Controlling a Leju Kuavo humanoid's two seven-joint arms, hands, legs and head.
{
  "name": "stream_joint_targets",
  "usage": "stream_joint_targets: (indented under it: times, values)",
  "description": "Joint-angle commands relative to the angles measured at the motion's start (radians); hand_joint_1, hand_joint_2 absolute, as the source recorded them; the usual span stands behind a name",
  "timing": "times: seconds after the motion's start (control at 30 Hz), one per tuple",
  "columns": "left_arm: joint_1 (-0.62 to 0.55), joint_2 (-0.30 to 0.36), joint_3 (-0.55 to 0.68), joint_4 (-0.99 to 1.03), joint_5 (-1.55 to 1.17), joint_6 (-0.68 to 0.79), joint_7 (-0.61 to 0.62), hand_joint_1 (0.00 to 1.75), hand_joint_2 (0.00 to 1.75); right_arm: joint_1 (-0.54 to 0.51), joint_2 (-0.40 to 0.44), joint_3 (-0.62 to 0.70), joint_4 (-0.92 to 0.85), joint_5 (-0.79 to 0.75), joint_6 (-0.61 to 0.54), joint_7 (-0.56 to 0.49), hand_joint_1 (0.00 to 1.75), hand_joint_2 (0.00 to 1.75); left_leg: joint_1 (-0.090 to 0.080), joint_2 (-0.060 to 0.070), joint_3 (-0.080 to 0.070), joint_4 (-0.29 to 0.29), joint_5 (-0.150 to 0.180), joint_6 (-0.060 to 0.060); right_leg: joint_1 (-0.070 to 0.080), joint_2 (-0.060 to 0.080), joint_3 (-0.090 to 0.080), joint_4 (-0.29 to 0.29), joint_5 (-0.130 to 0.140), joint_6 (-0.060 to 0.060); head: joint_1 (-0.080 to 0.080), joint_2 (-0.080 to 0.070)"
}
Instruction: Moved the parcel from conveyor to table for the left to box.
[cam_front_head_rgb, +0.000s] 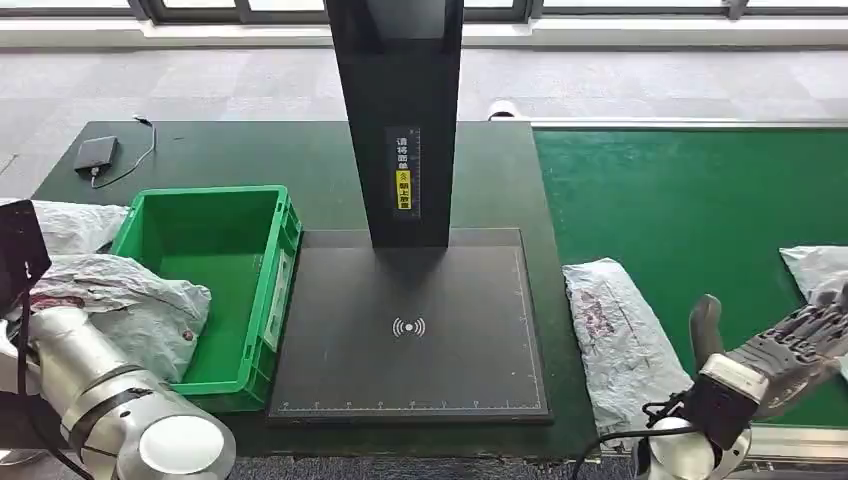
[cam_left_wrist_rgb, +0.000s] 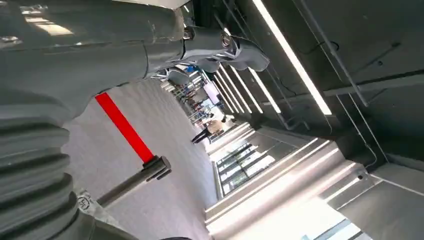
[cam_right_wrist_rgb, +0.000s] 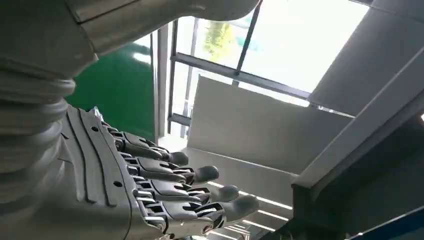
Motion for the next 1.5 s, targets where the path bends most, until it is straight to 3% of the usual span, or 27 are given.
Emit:
stream_joint_targets:
  times: [0.03,0.13,0.17,0.27,0.37,0.4,0.47,0.53,0.57,0.6,0.63,0.97,1.0,1.03,1.13,1.5]
  values:
    - [-0.017,-0.017,-0.032,-0.015,0.016,0.0,0.004,0.0,1.75,-0.061,0.044,-0.092,0.082,0.003,0.001,0.0,0.0,1.75,0.001,0.0,0.001,0.0,0.0,0.0,0.001,0.0,0.002,-0.001,0.0,-0.001,0.0,0.0]
    - [-0.011,-0.02,-0.042,-0.017,0.017,0.0,0.004,0.0,1.75,-0.062,0.044,-0.096,0.084,0.004,0.001,0.0,0.0,1.75,0.0,0.001,0.001,0.0,0.0,0.0,0.001,0.0,0.001,-0.001,0.0,-0.001,0.0,0.0]
    - [-0.009,-0.02,-0.048,-0.018,0.019,0.0,0.004,0.0,0.0,-0.062,0.044,-0.098,0.084,0.006,0.001,0.0,0.0,1.75,0.001,0.001,0.002,-0.001,0.0,0.0,0.001,0.0,0.003,-0.002,0.0,-0.001,0.0,0.0]
    - [0.004,-0.027,-0.074,-0.035,0.042,0.0,0.004,0.0,0.0,-0.065,0.044,-0.106,0.087,0.01,0.001,0.0,0.0,1.75,0.001,0.0,0.003,-0.002,0.0,0.0,0.001,0.0,0.004,-0.002,0.0,-0.001,0.0,0.0]
    - [0.06,-0.028,-0.181,-0.037,0.215,0.0,0.004,0.0,0.0,-0.073,0.044,-0.129,0.106,0.019,0.001,0.0,0.0,1.75,0.001,0.001,0.004,-0.003,0.0,0.0,0.001,0.0,0.004,-0.003,0.0,-0.001,0.0,0.0]
    - [0.092,-0.028,-0.246,-0.031,0.297,0.0,0.004,0.0,1.75,-0.077,0.044,-0.139,0.12,0.026,0.001,0.0,0.0,1.75,0.001,0.0,0.002,-0.001,0.0,0.0,0.001,0.0,0.003,-0.002,0.0,-0.001,0.0,0.0]
    - [0.199,-0.027,-0.481,-0.004,0.517,0.0,0.004,0.0,1.75,-0.087,0.044,-0.173,0.158,0.051,0.001,0.0,0.0,1.75,0.001,-0.003,0.002,-0.001,0.0,0.0,0.001,-0.003,0.003,-0.002,0.0,0.0,0.0,0.0]
    - [0.328,0.025,-0.759,0.004,0.82,-0.146,0.004,0.0,1.75,-0.084,0.044,-0.167,0.214,0.192,0.001,0.111,0.0,1.75,0.001,-0.004,0.004,-0.003,0.001,0.0,0.001,-0.004,0.006,-0.005,0.0,-0.001,0.0,0.0]
    - [0.367,0.018,-0.813,-0.026,0.849,-0.186,0.004,0.0,1.75,-0.088,0.044,-0.178,0.241,0.277,0.001,0.169,0.0,1.75,0.001,-0.003,0.003,-0.002,0.001,0.0,0.001,-0.004,0.004,-0.003,0.0,-0.001,0.0,0.0]
    - [0.429,0.024,-0.91,-0.064,0.923,-0.348,0.004,0.0,1.75,-0.095,0.044,-0.203,0.271,0.386,0.001,0.231,0.0,1.75,0.001,-0.004,0.005,-0.004,0.001,0.0,0.002,-0.005,0.006,-0.005,0.0,-0.001,0.0,0.0]
    - [0.473,0.023,-0.963,-0.09,0.958,-0.419,0.004,0.0,1.75,-0.103,0.044,-0.212,0.311,0.461,0.001,0.29,0.0,1.75,0.001,-0.002,0.004,-0.002,0.0,0.0,0.001,-0.002,0.004,-0.004,0.0,0.0,0.0,0.0]
    - [0.486,0.023,-0.98,-0.096,0.969,-0.439,0.004,0.0,1.75,-0.109,0.044,-0.218,0.332,0.481,0.001,0.303,0.0,1.75,0.0,0.001,0.003,-0.002,-0.001,0.0,0.0,0.0,0.003,-0.002,0.0,-0.001,0.0,0.0]
    - [0.568,0.055,-1.062,-0.122,1.109,-0.691,0.011,0.0,1.75,-0.151,-0.006,-0.168,0.548,0.679,0.079,0.551,0.0,1.75,-0.001,0.0,0.003,-0.002,-0.001,0.0,0.0,0.0,0.003,-0.002,0.0,-0.001,0.0,0.0]
    - [0.609,0.028,-1.076,-0.149,1.092,-0.782,0.004,0.0,1.75,-0.179,-0.042,-0.137,0.642,0.655,0.028,0.569,0.0,1.75,-0.001,0.0,0.002,-0.001,-0.001,0.0,0.0,0.0,0.002,-0.001,0.0,-0.001,0.0,0.0]
    - [0.696,0.009,-1.151,-0.218,1.081,-0.803,0.004,0.0,1.75,-0.251,-0.094,-0.117,0.841,0.645,0.001,0.594,0.0,1.75,0.001,0.006,0.007,-0.005,-0.002,0.0,0.002,0.005,0.007,-0.006,0.001,-0.002,0.0,0.0]
    - [0.716,0.017,-1.21,-0.194,1.056,-0.842,0.004,0.0,1.75,-0.286,-0.122,-0.074,0.954,0.65,0.022,0.676,0.0,1.75,0.001,0.003,0.006,-0.003,-0.003,-0.001,0.002,0.003,0.005,-0.004,-0.001,-0.002,0.0,0.0]
